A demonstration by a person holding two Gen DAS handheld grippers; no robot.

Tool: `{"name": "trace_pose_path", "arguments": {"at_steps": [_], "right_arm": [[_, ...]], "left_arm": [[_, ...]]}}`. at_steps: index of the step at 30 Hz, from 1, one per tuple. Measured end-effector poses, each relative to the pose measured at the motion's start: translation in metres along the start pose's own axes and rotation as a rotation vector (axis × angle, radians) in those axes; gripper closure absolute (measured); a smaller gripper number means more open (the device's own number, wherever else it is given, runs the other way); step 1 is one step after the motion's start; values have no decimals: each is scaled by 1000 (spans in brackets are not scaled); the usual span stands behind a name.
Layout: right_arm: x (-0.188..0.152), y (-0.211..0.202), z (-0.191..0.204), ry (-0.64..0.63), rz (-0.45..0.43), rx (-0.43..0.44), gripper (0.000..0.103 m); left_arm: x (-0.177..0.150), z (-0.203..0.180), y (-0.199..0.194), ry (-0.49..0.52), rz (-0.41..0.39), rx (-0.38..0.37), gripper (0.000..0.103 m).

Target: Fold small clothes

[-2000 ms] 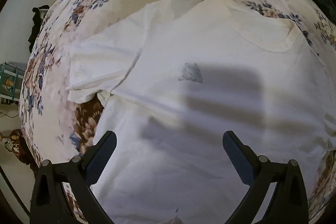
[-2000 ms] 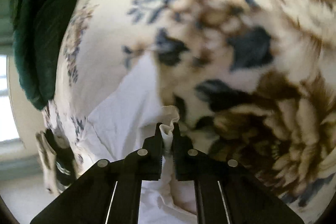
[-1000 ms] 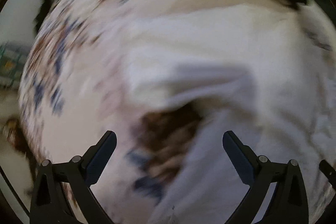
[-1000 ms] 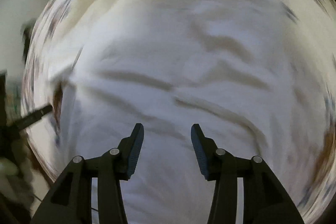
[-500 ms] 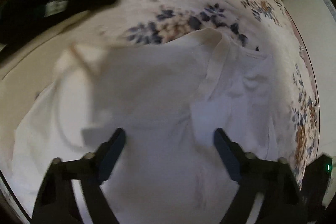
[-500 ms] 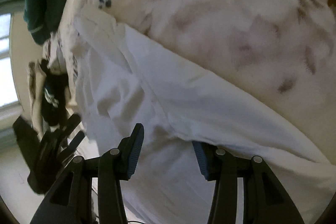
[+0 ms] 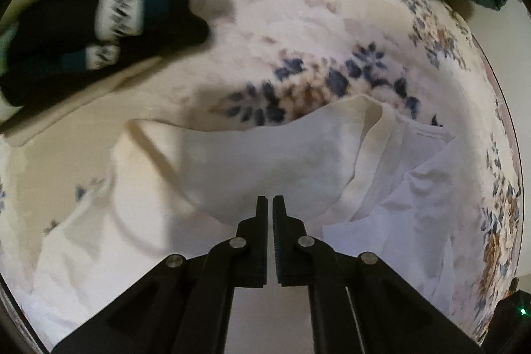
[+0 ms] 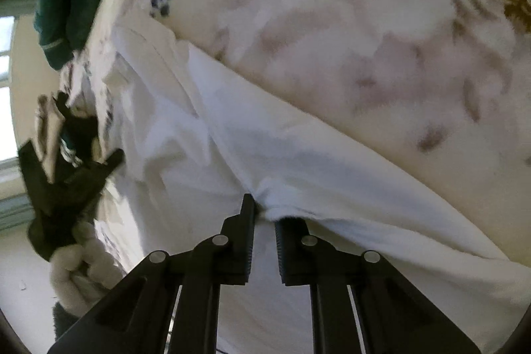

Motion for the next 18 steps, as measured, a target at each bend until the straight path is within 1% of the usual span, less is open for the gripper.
{"name": "trace_pose_path", "arguments": {"at_steps": [1,2,3,4,5,6,7,8,9,10,11,12,13,14,16,17,18], "right_arm": [[0,-2,0,-13,10,-10,90],[1,-2,5,-38,19,-31,84],[1,-1,10,-60,24,-46,71],[0,-7,13,-102,28,-62,64],[-1,-10,17,-127,27,-72,50],[-3,-17,19,-182,23,-114,39],[-5,-20,22,-213,20,-141,38],[-9,-26,25,-271,17,-184,38],[-11,-27,28,-298,16,-207,34],[-15,-28,31,-337,16,-245,32],[-18,-30,30,-370,16,-280,29],[-22,-30,32,-394,15,-301,29],[-27,-28,35,-409,18,-314,29],[-31,-26,36,-417,26,-324,29],[-38,-20,42,-418,43,-333,29],[-42,-18,43,-420,49,-337,29],[-45,-15,45,-432,50,-344,29]], "left_arm": [[-2,3,-12,-15,-31,-3,100],[-1,5,-20,-22,-51,2,100],[-6,12,-30,-32,-70,25,99],[-12,21,-42,-48,-89,47,99],[-20,31,-53,-79,-108,56,97],[-31,43,-64,-116,-119,66,89],[-39,51,-70,-141,-121,80,66],[-52,64,-75,-169,-113,97,46],[-68,76,-80,-193,-92,118,7],[-78,80,-79,-217,-76,129,0],[-95,91,-82,-261,-56,141,0],[-113,105,-87,-311,-34,159,0],[-132,117,-90,-368,-8,161,0],[-147,127,-95,-420,4,142,0],[-186,155,-107,-579,24,115,0],[-200,166,-112,-648,22,102,0],[-217,182,-118,-744,13,95,0]]}}
Point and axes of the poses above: each gripper's, at about its wrist camera, not at the fingertips, and y roughly the way its jaws point, z to its left, x to its top, the point moved 8 cm from there along y, roughly the way its jaws point, and after that the axes turned 6 degrees about -z, right-handed, at the moved point
